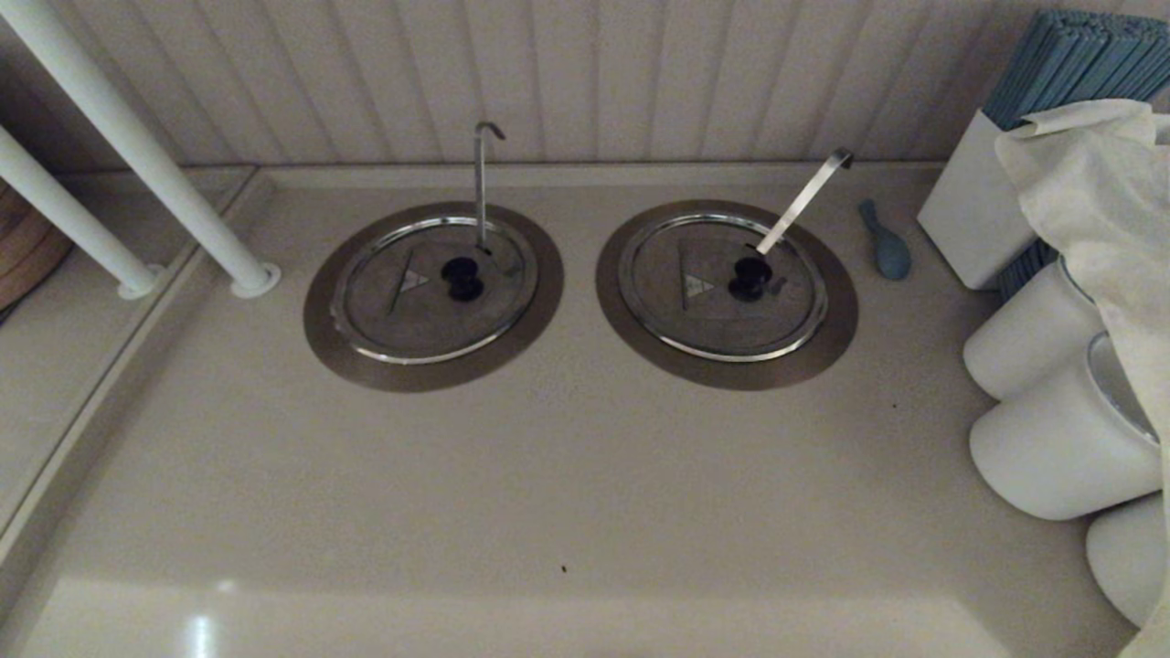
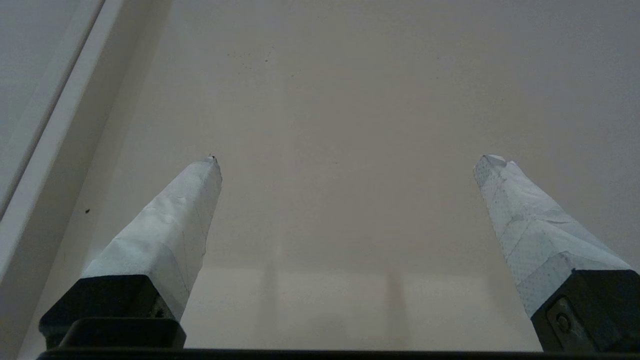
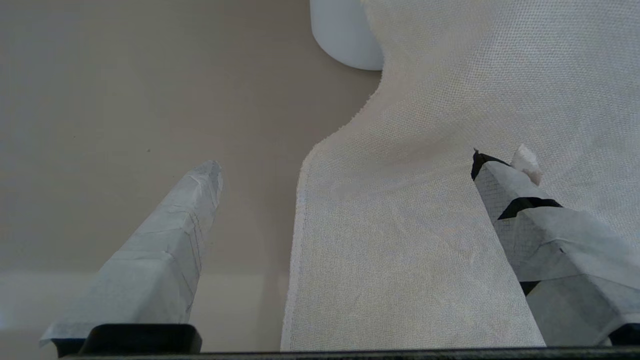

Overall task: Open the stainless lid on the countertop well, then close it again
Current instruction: Open the lid

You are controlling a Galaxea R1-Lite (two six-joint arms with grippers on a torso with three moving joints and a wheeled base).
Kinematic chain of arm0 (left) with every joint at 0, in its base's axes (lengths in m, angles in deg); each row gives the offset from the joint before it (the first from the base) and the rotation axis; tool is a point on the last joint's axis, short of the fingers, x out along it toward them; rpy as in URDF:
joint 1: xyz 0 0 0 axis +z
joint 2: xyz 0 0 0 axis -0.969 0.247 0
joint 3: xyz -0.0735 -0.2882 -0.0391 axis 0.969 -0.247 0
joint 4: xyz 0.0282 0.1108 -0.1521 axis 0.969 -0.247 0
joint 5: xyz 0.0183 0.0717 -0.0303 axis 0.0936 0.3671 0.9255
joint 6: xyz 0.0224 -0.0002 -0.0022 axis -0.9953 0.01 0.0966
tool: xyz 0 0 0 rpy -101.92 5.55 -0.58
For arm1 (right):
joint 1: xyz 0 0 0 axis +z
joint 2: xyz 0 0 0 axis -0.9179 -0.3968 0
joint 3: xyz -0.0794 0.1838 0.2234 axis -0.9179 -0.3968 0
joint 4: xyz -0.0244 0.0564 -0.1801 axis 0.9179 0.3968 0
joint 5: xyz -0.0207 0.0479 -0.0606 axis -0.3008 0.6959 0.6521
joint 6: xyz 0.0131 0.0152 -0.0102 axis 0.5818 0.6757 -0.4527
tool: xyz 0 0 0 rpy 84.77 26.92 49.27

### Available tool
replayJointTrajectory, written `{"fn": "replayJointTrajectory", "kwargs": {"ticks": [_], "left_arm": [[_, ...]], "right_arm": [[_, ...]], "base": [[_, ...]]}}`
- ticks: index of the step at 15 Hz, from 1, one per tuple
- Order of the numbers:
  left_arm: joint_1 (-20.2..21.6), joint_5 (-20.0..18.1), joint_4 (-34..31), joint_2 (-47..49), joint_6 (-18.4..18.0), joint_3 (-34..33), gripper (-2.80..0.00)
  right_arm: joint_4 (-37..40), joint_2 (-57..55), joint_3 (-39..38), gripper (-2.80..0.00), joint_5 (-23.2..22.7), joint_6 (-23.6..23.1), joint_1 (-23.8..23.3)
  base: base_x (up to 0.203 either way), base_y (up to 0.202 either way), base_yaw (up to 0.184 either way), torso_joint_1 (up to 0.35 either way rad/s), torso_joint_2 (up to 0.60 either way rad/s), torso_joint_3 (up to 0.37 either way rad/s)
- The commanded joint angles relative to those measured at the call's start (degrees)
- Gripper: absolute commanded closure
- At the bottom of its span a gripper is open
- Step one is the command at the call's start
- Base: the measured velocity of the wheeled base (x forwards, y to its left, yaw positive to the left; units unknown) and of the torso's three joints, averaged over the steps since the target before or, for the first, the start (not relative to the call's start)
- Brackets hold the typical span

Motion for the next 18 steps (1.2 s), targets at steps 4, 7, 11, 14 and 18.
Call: {"fn": "replayJointTrajectory", "kwargs": {"ticks": [4, 7, 11, 14, 18], "left_arm": [[0.0, 0.0, 0.0, 0.1, 0.0, 0.0, -2.80], [0.1, 0.1, 0.0, 0.0, -0.1, 0.0, -2.80], [0.1, -0.4, -2.9, 0.9, 0.5, 10.9, -2.80], [0.1, -2.4, -6.9, 11.2, 0.6, 19.0, -2.80], [0.0, -6.1, 0.8, 31.1, 0.7, 24.8, -2.80]], "right_arm": [[0.0, -0.1, 0.0, -2.80, 0.0, 0.1, 0.0], [0.0, -0.1, 0.0, -2.80, 0.0, 0.2, 0.0], [0.0, -0.1, 0.0, -2.80, 0.0, 0.3, 0.0], [0.0, -0.1, 0.0, -2.80, 0.1, 0.5, 0.0], [0.0, -0.1, 0.0, -2.80, 0.1, 0.5, 0.0]], "base": [[0.000, 0.000, 0.000, 0.000, 0.00, 0.000], [0.000, 0.000, 0.000, 0.000, 0.00, 0.000], [0.000, 0.000, 0.000, 0.000, 0.00, 0.000], [0.000, 0.000, 0.000, 0.000, 0.00, 0.000], [0.000, 0.000, 0.000, 0.000, 0.00, 0.000]]}}
